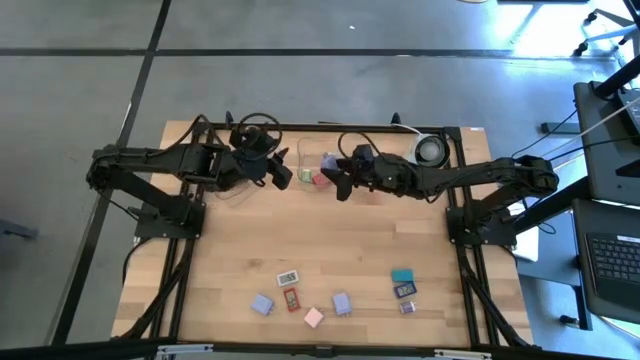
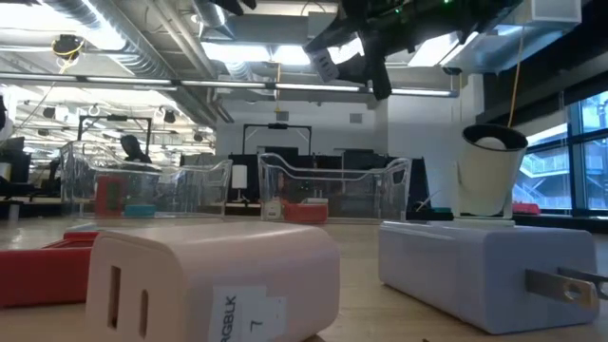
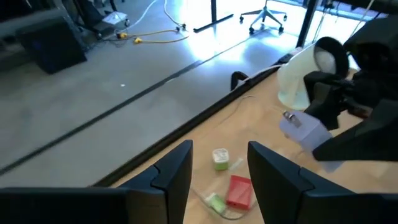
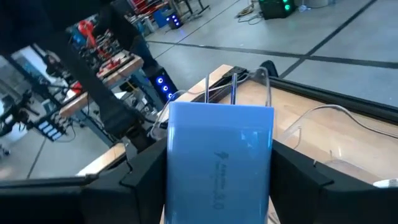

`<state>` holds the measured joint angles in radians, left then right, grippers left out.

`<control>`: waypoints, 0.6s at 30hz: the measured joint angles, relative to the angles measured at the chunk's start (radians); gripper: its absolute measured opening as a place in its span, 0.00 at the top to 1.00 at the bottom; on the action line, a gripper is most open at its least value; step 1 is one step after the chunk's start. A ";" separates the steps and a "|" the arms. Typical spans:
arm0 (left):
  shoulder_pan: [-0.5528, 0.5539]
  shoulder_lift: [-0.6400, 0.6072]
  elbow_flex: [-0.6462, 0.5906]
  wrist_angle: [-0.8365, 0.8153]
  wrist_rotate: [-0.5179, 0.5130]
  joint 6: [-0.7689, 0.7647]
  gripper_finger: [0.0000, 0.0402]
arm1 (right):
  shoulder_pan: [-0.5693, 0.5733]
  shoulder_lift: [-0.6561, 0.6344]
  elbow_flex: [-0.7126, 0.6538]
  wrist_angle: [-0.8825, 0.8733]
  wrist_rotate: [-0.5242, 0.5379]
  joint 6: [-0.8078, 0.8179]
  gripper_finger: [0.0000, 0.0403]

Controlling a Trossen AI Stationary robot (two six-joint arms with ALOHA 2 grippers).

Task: Pick & Place Office items
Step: Put the top right blue charger adapter into the right transparent bin

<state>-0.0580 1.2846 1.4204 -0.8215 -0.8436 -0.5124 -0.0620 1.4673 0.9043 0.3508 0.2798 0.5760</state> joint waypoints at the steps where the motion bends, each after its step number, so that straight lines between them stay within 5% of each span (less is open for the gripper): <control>1: 0.007 0.000 0.000 0.000 0.000 0.022 0.62 | -0.006 0.000 0.000 0.000 0.000 0.013 0.44; 8: 0.063 0.000 0.000 0.000 0.007 0.168 0.64 | -0.036 0.000 0.000 0.002 0.042 0.071 0.45; 18: 0.173 0.000 0.000 -0.008 0.211 0.353 0.64 | -0.076 0.025 0.002 -0.029 0.190 0.153 0.45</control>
<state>0.1151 1.2846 1.4200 -0.8294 -0.6328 -0.1592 -0.1382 1.4928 0.9058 0.3223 0.4701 0.7291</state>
